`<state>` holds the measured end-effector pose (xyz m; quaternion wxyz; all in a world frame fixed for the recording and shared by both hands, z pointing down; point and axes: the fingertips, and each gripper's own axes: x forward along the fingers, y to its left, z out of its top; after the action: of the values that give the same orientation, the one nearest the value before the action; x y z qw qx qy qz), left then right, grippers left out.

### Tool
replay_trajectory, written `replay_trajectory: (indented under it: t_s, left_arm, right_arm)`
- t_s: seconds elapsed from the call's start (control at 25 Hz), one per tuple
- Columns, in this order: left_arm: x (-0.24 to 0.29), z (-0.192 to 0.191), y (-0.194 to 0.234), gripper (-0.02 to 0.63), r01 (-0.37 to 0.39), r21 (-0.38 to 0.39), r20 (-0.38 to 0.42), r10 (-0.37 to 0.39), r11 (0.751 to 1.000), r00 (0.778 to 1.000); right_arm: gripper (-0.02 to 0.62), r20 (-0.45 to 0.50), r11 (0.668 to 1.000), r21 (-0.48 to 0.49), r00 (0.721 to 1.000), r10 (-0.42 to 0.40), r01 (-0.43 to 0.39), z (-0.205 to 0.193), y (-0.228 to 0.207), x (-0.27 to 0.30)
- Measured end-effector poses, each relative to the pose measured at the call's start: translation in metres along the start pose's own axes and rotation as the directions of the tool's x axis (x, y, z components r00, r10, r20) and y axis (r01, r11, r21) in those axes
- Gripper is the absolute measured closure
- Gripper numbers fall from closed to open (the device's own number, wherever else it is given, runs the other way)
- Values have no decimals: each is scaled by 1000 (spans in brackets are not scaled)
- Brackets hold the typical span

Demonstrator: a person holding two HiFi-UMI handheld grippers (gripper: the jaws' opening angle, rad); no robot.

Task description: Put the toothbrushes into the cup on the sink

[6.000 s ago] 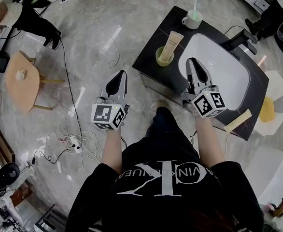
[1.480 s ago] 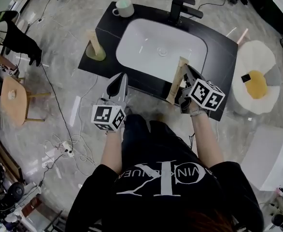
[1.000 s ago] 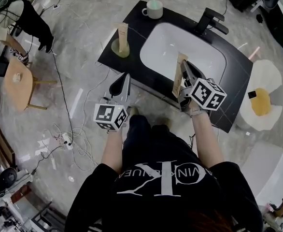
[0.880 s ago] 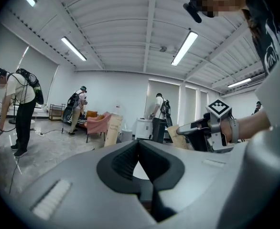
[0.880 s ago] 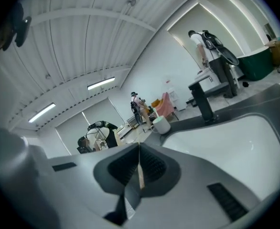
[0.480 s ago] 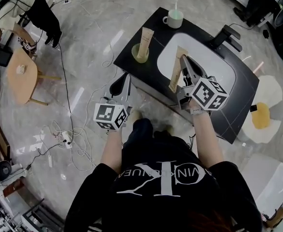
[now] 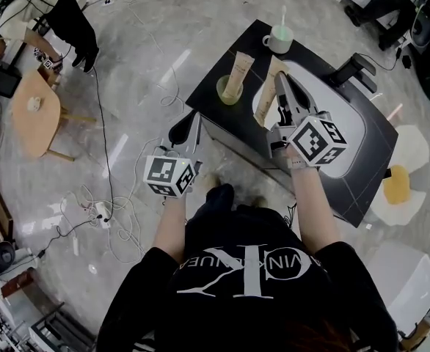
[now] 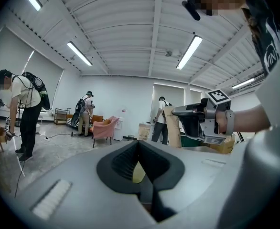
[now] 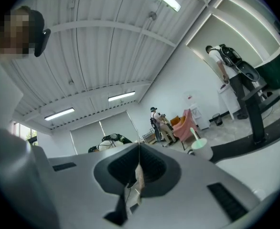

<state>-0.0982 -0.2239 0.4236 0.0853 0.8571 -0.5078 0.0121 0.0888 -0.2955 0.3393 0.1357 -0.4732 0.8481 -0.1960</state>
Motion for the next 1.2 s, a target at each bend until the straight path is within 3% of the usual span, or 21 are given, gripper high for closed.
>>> replay_trajectory:
  t_s: [0.56, 1.2]
  left_arm:
    - [20, 6, 53, 594, 37, 8, -10, -37, 999, 999]
    - [31, -9, 93, 594, 72, -5, -64, -72, 997, 995]
  right_arm:
    - [581, 82, 998, -54, 996, 37, -33, 10, 32, 67]
    - [581, 67, 993, -122, 998, 17, -9, -34, 27, 106]
